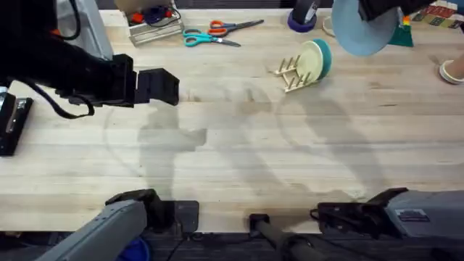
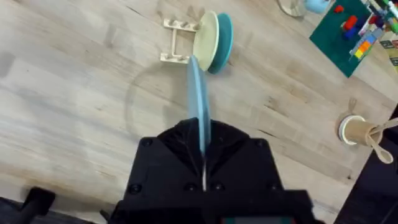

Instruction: Pick up the plates from the table one by one and place each into a slot on the dish rack.

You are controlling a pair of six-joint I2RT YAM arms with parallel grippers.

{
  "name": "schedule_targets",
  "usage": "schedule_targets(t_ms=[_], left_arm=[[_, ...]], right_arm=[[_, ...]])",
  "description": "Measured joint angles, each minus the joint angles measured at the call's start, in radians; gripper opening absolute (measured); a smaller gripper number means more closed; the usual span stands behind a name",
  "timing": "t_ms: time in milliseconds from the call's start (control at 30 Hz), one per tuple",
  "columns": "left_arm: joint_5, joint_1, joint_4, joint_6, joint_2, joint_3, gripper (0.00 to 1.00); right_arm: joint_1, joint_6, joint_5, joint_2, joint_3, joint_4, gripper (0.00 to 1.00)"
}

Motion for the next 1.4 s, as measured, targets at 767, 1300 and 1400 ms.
schedule_targets(t_ms=[767,1300,1400], left_arm=[[0.0,0.0,0.0,0.0,0.0,0.0,0.993],[0.0,0.0,0.0,0.0,0.0,0.0,0.993],[0.0,0.0,0.0,0.0,0.0,0.0,0.992]], right_arm=[[0.0,0.004,-0.062,0.0,0.0,0.0,0.033],[-0.163,0.0,-0.202,0.0,0.0,0.026,0.033],[-0.167,-0.001,-0.214,0.001,0.0,0.04,0.033]])
